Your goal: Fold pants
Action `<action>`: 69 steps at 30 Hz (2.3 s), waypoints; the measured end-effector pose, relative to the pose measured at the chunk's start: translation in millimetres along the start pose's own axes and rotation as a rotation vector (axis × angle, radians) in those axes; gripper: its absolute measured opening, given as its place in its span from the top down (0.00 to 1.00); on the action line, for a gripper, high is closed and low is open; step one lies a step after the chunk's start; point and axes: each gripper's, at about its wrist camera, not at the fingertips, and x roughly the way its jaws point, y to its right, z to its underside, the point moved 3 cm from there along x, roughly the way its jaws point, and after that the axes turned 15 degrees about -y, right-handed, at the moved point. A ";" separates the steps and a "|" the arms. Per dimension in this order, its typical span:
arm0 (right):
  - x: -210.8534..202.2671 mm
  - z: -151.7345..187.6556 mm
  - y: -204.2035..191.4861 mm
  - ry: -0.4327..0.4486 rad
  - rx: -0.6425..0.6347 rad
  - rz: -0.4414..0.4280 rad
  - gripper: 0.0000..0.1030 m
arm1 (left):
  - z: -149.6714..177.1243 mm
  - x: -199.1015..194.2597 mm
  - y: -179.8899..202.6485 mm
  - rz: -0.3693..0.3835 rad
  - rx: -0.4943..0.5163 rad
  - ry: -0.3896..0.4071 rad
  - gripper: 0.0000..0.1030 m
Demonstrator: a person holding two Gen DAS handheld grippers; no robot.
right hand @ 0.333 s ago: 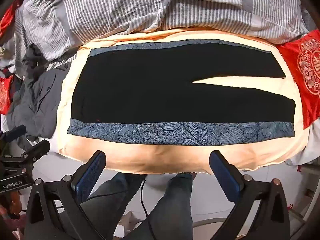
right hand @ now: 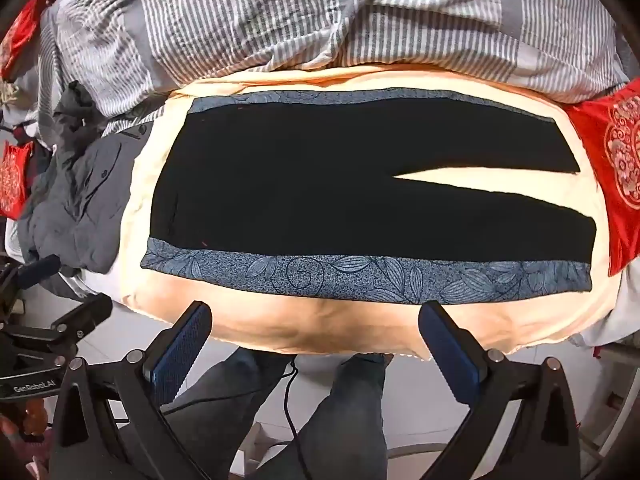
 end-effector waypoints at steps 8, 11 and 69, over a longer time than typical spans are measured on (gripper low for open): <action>-2.6 -2.9 3.5 0.002 -0.021 0.001 0.00 | -3.5 0.0 1.7 -0.014 -0.012 -0.020 0.00; -1.9 -3.3 2.6 0.001 -0.024 -0.005 0.00 | -4.7 0.8 -2.0 -0.012 -0.017 -0.021 0.00; 2.3 -4.7 17.4 -0.012 -0.020 -0.063 0.00 | -0.8 -12.3 14.1 -0.094 -0.040 0.032 0.00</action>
